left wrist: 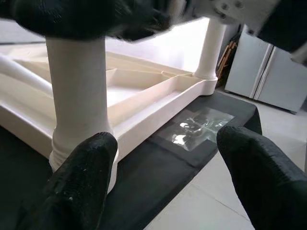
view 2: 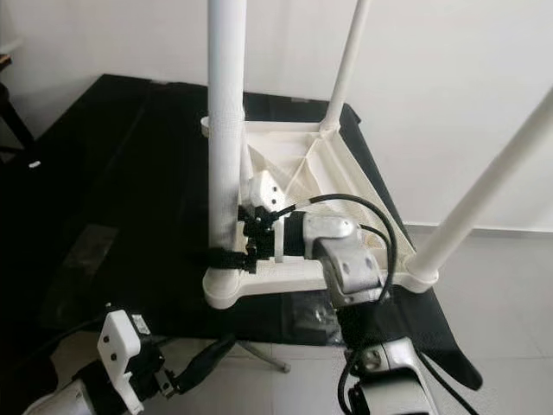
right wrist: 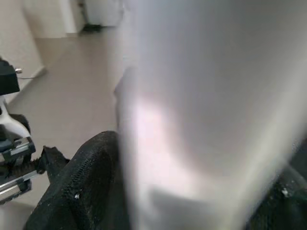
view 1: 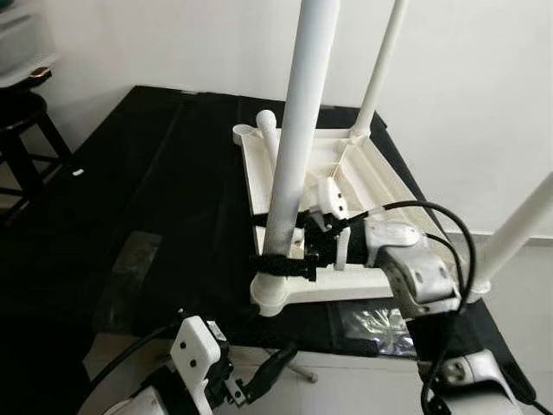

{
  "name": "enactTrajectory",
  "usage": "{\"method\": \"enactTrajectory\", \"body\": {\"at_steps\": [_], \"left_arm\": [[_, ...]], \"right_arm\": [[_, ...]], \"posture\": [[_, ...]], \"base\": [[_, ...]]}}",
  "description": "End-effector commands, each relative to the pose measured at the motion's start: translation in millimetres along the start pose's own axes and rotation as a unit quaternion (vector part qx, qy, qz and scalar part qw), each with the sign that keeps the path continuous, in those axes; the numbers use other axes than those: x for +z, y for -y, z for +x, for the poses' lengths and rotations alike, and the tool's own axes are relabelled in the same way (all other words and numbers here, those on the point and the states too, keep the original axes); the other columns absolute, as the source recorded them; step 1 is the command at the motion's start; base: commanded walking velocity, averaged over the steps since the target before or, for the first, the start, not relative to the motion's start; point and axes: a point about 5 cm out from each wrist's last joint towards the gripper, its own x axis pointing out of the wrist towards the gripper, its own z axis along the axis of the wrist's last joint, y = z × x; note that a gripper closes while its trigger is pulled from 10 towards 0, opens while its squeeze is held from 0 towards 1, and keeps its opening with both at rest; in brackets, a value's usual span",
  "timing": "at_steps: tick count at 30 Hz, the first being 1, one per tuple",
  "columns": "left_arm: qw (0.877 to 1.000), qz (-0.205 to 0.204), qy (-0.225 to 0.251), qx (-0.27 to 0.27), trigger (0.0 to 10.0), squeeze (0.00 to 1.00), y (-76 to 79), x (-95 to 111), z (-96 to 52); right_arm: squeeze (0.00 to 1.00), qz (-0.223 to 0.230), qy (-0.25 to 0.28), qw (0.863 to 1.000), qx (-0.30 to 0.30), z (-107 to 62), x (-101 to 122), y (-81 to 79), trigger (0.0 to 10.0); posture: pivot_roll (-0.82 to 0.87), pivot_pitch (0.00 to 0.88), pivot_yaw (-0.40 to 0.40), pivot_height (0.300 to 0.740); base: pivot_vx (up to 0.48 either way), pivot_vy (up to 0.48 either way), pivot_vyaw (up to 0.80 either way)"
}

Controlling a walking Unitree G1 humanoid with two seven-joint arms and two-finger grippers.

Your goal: Building children table

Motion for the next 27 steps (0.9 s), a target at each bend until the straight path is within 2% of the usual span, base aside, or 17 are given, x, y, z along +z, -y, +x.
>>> {"method": "enactTrajectory", "body": {"at_steps": [1,5,6,15,18,20,21,22,23,24,25,26,27], "left_arm": [[1.000,0.004,-0.003,-0.007,10.0,0.00,4.8,0.7,-0.8],[1.000,0.003,-0.004,-0.009,10.0,0.00,5.7,0.8,-1.5],[1.000,0.002,-0.005,-0.009,10.0,0.00,6.0,1.0,-1.7],[1.000,0.001,-0.006,-0.011,10.0,0.00,7.7,1.5,-2.5],[1.000,0.002,-0.005,-0.010,10.0,0.00,7.8,1.5,-2.2],[1.000,0.001,-0.004,-0.009,10.0,0.00,7.8,1.8,-2.5],[1.000,0.001,-0.004,-0.009,10.0,0.00,7.8,1.8,-2.5],[1.000,0.001,-0.003,-0.008,10.0,0.00,7.5,2.0,-2.9],[1.000,0.001,-0.002,-0.007,10.0,0.00,7.2,2.1,-3.4],[1.000,0.001,-0.002,-0.006,10.0,0.00,6.9,2.2,-3.8],[1.000,0.001,-0.002,-0.006,10.0,0.00,5.9,2.3,-4.3],[1.000,0.001,-0.002,-0.006,10.0,0.00,5.9,2.3,-4.3],[1.000,0.001,-0.002,-0.008,10.0,0.00,4.5,2.2,-3.8]], "right_arm": [[0.00,0.010,0.011,0.999,0.030,-2.8,2.8,8.2,10.0],[0.00,0.017,0.010,0.999,0.050,-4.3,2.2,14.0,10.0],[0.00,0.018,0.009,0.998,0.054,-4.8,2.0,15.2,0.0],[0.00,0.020,0.008,0.996,0.087,-9.5,0.7,19.0,0.0],[0.00,0.010,-0.010,0.998,0.058,-15.0,-6.9,17.9,0.0],[0.00,0.012,-0.023,1.000,-0.011,-17.3,-17.0,14.8,0.0],[0.00,0.012,-0.023,1.000,-0.011,-17.3,-17.0,14.8,0.0],[0.00,0.021,-0.022,0.997,-0.065,-16.3,-23.8,9.9,0.0],[0.00,0.039,-0.025,0.986,-0.161,-11.1,-35.2,2.7,0.0],[0.00,0.052,-0.026,0.972,-0.227,-9.3,-42.3,-2.0,0.0],[0.00,0.091,-0.044,0.927,-0.360,-8.1,-57.6,-14.5,0.0],[0.00,0.091,-0.044,0.927,-0.360,-8.1,-57.6,-14.5,0.0],[0.00,0.120,-0.068,0.889,-0.437,1.4,-73.1,-57.5,0.0]], "posture": [[0.04,0.173,-0.093,0.740],[0.04,0.176,-0.092,0.740],[0.04,0.178,-0.091,0.740],[0.04,0.182,-0.094,0.740],[0.04,0.180,-0.099,0.740],[0.02,0.183,-0.110,0.740],[0.02,0.183,-0.110,0.740],[0.02,0.184,-0.111,0.740],[0.01,0.184,-0.114,0.740],[0.01,0.183,-0.114,0.740],[0.00,0.187,-0.104,0.740],[0.00,0.187,-0.104,0.740],[0.00,0.185,-0.093,0.740]], "base": [[0.000,0.000,0.00],[0.000,0.000,0.00],[0.000,0.000,0.00],[0.000,0.000,0.00],[0.000,0.000,0.00],[0.000,0.000,0.00],[0.000,0.000,0.00],[0.000,0.000,0.00],[0.000,0.000,0.00],[0.000,0.000,0.00],[0.000,0.000,0.00],[0.000,0.000,0.00],[0.000,0.000,0.00]]}}
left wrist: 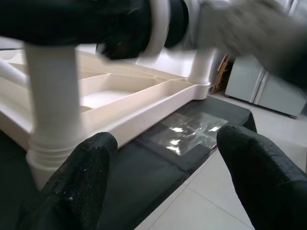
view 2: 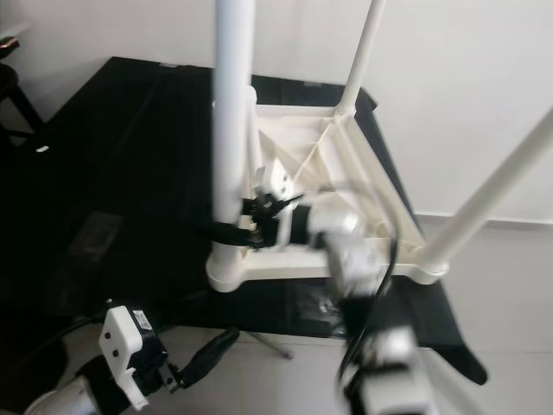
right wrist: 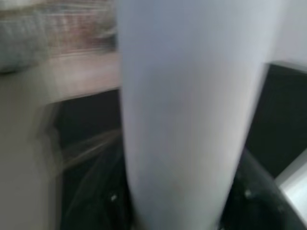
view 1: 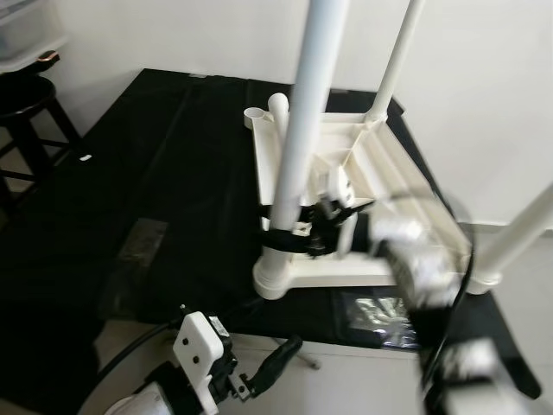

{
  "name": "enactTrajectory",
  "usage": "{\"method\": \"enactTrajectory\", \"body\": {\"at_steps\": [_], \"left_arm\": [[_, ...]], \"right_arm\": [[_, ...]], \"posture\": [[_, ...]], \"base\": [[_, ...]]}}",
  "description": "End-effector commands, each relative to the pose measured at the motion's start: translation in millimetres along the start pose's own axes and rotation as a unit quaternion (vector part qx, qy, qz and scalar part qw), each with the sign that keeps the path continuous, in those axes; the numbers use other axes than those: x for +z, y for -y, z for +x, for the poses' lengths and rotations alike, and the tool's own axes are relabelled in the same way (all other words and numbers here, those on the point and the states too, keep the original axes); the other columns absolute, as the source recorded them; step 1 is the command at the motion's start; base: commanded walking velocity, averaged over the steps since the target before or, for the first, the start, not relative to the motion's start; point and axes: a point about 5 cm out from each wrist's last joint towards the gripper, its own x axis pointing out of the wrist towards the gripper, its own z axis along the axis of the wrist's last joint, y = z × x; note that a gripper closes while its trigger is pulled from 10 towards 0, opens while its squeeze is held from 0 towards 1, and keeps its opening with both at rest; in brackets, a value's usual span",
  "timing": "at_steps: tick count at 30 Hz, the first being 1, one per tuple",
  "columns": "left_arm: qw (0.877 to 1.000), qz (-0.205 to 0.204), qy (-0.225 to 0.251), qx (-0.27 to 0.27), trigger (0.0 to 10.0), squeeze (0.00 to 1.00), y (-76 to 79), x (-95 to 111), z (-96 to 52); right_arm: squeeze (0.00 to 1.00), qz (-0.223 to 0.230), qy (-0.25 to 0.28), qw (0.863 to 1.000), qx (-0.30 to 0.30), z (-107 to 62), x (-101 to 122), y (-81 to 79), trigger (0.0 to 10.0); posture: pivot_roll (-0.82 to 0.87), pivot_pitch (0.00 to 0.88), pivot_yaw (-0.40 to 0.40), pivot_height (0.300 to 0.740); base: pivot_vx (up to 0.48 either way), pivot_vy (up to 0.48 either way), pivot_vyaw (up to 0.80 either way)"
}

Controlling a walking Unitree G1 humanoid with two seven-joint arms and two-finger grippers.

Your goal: Building children table

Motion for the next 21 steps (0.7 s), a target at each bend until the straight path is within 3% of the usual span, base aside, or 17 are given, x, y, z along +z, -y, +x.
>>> {"method": "enactTrajectory", "body": {"at_steps": [1,4,8,9,12,13,14,15,16,18,21], "left_arm": [[1.000,-0.001,-0.007,-0.007,10.0,0.00,0.5,-1.9,-2.0],[1.000,0.000,-0.009,-0.010,10.0,0.00,-0.5,-3.4,-1.3],[1.000,-0.001,-0.011,-0.012,10.0,0.00,-1.3,-5.1,-0.4],[1.000,-0.001,-0.011,-0.013,10.0,0.00,-1.5,-5.5,-0.5],[1.000,-0.001,-0.012,-0.013,10.0,0.00,-1.6,-5.7,-0.5],[1.000,0.000,-0.012,-0.011,10.0,0.00,-2.6,-6.0,-0.8],[1.000,0.000,-0.012,-0.011,10.0,0.00,-2.6,-6.0,-0.8],[1.000,0.001,-0.012,-0.009,10.0,0.00,-3.5,-6.1,-0.9],[1.000,0.001,-0.012,-0.009,10.0,0.00,-3.5,-6.1,-0.9],[1.000,0.001,-0.011,-0.008,10.0,0.00,-4.6,-6.5,-0.4],[1.000,0.000,-0.010,-0.009,10.0,0.00,-4.6,-7.1,0.4]], "right_arm": [[0.00,0.012,-0.123,0.981,-0.151,-34.4,-42.6,-16.3,0.0],[0.00,0.008,-0.113,0.984,-0.140,-30.7,-44.2,-27.6,0.0],[0.00,0.005,-0.110,0.986,-0.124,-22.9,-45.7,-25.5,0.0],[0.00,0.003,-0.107,0.987,-0.119,-19.3,-44.1,-23.9,4.4],[0.00,0.002,-0.105,0.987,-0.118,-17.5,-42.4,-23.3,4.4],[0.00,0.011,-0.095,0.990,-0.099,-12.4,-38.6,-23.1,10.0],[0.00,0.011,-0.095,0.990,-0.099,-12.4,-38.6,-23.1,10.0],[1.00,0.024,-0.085,0.993,-0.073,-7.6,-32.3,-25.0,10.0],[1.00,0.024,-0.085,0.993,-0.073,-7.6,-32.3,-25.0,10.0],[1.00,0.024,-0.035,0.998,0.043,2.4,-7.2,-20.2,10.0],[1.00,-0.003,-0.013,0.988,0.155,-1.6,16.2,-17.8,10.0]], "posture": [[-0.01,0.180,-0.086,0.740],[-0.01,0.164,-0.080,0.740],[0.00,0.155,-0.078,0.740],[0.00,0.152,-0.079,0.740],[0.00,0.152,-0.079,0.740],[-0.01,0.143,-0.071,0.740],[-0.01,0.143,-0.071,0.740],[-0.01,0.145,-0.069,0.740],[-0.01,0.145,-0.069,0.740],[0.00,0.139,-0.066,0.740],[-0.01,0.133,-0.065,0.740]], "base": [[0.000,0.000,0.00],[0.000,0.000,0.00],[0.000,0.000,0.00],[0.000,0.000,0.00],[0.000,0.000,0.00],[0.000,0.000,0.00],[0.000,0.000,0.00],[0.000,0.000,0.00],[0.000,0.000,0.00],[0.000,0.000,0.00],[0.000,0.000,0.00]]}}
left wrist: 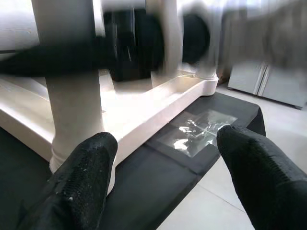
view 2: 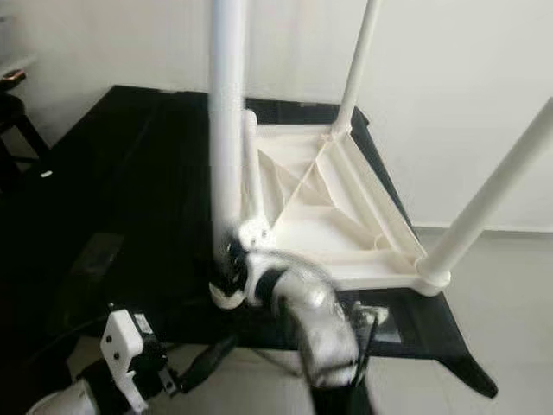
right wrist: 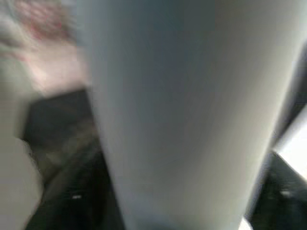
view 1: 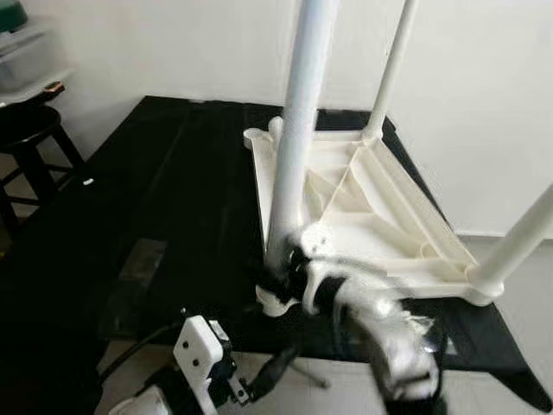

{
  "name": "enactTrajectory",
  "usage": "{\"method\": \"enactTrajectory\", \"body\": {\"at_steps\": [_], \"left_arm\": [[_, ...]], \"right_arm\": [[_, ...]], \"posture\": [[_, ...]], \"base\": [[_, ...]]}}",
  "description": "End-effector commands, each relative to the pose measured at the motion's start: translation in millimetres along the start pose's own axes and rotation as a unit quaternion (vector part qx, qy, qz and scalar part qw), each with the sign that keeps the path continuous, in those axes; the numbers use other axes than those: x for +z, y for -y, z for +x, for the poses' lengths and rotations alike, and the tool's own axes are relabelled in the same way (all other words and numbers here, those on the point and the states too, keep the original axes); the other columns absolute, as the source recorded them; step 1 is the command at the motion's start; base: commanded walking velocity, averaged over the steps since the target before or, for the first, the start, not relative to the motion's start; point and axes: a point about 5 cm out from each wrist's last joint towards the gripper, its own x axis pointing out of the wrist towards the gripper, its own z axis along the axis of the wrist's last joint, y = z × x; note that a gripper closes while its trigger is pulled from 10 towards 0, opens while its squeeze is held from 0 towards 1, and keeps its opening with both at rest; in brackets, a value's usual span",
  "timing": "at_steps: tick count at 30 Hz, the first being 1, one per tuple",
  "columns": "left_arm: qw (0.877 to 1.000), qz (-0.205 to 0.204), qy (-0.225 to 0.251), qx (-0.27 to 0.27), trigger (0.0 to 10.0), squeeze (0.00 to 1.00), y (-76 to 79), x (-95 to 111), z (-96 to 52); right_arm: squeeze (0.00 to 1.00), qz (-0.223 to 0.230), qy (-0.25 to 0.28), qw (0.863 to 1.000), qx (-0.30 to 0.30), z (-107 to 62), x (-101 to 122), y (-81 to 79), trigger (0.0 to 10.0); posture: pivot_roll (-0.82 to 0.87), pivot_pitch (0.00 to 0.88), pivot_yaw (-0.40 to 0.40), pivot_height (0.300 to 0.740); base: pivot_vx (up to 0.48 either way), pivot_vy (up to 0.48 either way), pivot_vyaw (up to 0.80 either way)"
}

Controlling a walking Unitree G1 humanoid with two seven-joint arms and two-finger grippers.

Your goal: Building children table

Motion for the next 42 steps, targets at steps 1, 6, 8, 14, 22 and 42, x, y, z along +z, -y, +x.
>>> {"method": "enactTrajectory", "body": {"at_steps": [1,6,8,14,22,42], "left_arm": [[1.000,0.000,-0.001,-0.005,10.0,0.00,0.8,-1.6,-0.3],[1.000,0.000,-0.001,-0.005,10.0,0.00,0.9,-1.6,-0.1],[1.000,0.000,-0.001,-0.004,10.0,0.00,1.1,-1.6,0.1],[1.000,0.001,0.000,0.001,10.0,0.00,2.5,-0.5,-1.0],[1.000,0.003,0.000,0.006,10.0,0.00,3.2,1.0,-2.4],[1.000,0.003,0.002,0.010,10.0,0.00,2.2,3.1,-3.3]], "right_arm": [[1.00,-0.025,0.001,0.996,0.089,-6.1,3.8,-4.0,10.0],[1.00,-0.047,-0.002,0.992,0.117,-9.2,6.4,-1.8,10.0],[0.00,-0.072,-0.016,0.987,0.141,-11.4,8.6,7.5,10.0],[0.00,-0.067,-0.061,0.966,0.241,-13.8,18.8,44.2,10.0],[0.00,-0.028,-0.063,0.957,0.282,-14.4,22.3,58.6,0.0],[0.00,-0.027,-0.076,0.992,0.097,-26.4,-19.9,28.0,0.0]], "posture": [[0.00,0.134,-0.067,0.740],[0.00,0.134,-0.067,0.740],[0.00,0.133,-0.070,0.740],[0.02,0.145,-0.069,0.740],[0.04,0.158,-0.079,0.740],[0.02,0.182,-0.090,0.740]], "base": [[0.000,0.000,0.00],[0.000,0.000,0.00],[0.000,0.000,0.00],[0.000,0.000,0.00],[0.000,0.000,0.00],[0.000,0.000,0.00]]}}
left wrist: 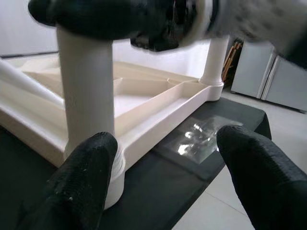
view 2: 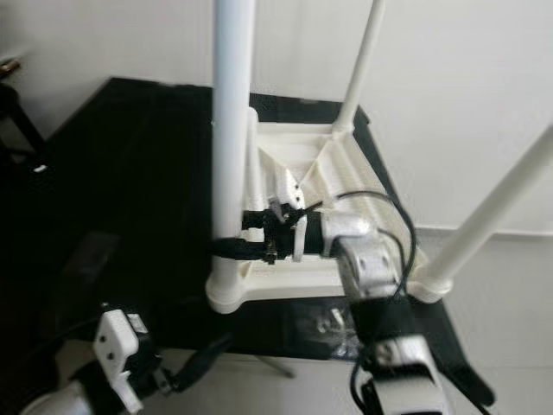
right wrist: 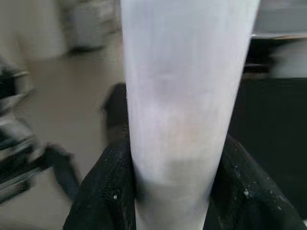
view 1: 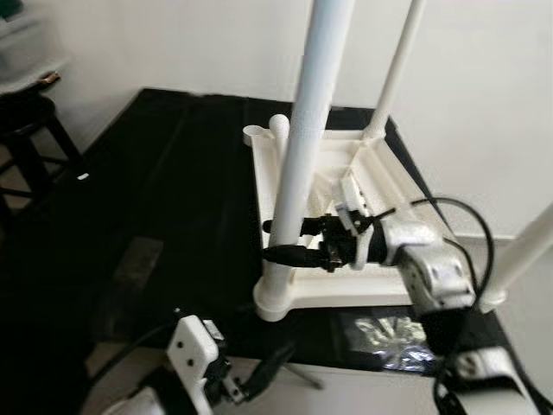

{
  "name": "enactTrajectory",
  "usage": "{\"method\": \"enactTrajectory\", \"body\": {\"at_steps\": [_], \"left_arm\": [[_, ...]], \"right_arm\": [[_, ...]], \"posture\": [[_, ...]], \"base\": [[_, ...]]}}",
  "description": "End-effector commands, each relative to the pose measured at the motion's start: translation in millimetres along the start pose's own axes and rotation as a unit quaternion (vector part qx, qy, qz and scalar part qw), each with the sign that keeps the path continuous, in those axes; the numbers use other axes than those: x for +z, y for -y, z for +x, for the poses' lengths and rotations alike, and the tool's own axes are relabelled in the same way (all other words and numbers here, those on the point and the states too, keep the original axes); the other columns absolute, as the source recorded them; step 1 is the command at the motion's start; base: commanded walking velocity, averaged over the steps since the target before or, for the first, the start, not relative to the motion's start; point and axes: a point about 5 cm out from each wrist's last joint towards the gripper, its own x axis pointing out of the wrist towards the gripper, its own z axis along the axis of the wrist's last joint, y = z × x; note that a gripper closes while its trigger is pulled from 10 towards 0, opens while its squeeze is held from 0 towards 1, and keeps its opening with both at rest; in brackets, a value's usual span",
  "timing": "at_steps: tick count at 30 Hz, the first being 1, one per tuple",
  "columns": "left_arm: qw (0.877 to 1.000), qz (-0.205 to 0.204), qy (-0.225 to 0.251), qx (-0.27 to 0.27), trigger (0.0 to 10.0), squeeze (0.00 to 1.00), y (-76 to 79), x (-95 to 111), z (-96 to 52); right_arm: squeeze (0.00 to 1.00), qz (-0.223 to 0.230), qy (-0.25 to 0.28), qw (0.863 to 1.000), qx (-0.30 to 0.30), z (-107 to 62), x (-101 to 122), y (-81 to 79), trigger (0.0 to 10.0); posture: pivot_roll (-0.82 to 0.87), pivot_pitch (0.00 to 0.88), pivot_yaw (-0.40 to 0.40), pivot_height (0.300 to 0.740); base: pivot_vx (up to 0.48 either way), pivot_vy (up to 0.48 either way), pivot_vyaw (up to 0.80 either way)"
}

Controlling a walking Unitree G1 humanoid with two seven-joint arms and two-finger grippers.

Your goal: Building children table

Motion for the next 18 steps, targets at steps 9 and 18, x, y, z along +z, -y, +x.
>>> {"method": "enactTrajectory", "body": {"at_steps": [9,18], "left_arm": [[1.000,0.002,-0.007,0.000,10.0,0.00,-3.0,-2.0,-2.2],[1.000,0.003,-0.009,0.001,10.0,0.00,-5.6,-3.3,-2.3]], "right_arm": [[0.00,0.038,-0.096,0.939,-0.328,23.7,-49.4,-41.1,0.0],[0.00,0.037,-0.068,0.943,-0.324,33.2,-33.3,-28.6,10.0]], "posture": [[-0.01,0.166,-0.058,0.740],[-0.01,0.157,-0.038,0.740]], "base": [[0.000,0.000,0.00],[0.000,0.000,0.00]]}}
